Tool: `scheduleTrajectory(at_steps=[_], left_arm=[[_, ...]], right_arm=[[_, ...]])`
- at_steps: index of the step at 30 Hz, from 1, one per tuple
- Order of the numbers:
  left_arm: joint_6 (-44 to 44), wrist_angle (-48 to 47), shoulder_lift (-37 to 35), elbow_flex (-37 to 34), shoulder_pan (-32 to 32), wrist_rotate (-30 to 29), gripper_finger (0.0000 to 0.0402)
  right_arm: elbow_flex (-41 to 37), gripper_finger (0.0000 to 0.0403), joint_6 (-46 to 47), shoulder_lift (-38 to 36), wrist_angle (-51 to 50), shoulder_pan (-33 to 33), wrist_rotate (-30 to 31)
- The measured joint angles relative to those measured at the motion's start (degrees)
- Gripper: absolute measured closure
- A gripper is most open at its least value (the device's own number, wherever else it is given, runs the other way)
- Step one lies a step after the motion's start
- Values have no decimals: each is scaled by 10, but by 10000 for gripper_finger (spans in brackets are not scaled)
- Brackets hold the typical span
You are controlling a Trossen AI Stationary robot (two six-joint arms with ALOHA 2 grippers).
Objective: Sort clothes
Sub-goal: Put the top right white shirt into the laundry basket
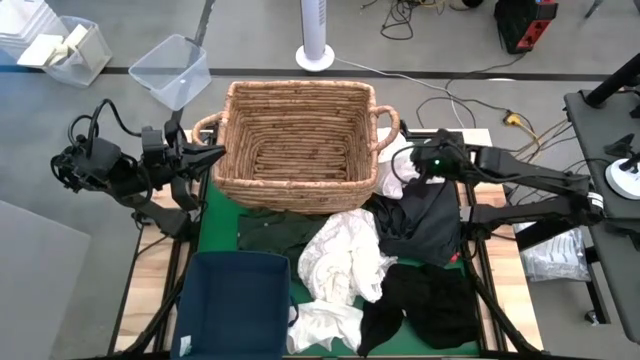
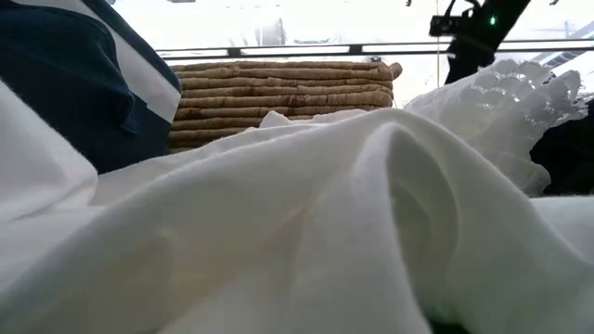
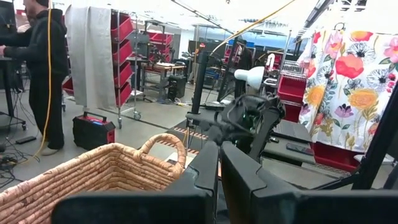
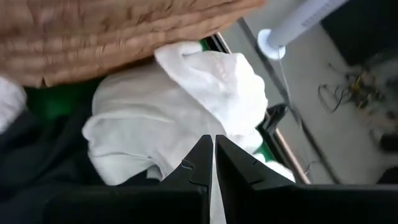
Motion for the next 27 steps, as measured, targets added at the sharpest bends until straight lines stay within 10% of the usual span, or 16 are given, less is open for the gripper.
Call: scheduleTrajectory(at_steps=[7, 17, 27], left_arm=[[0, 0, 1, 0, 0, 0, 401], [6, -2, 1, 0, 0, 0, 401], [13, -4, 1, 0, 0, 0, 401]], right_arm=[[-62, 390, -95, 0, 91, 0, 22], [-73, 378, 10, 5, 95, -22, 26], [-99, 220, 15, 24, 134, -26, 69]])
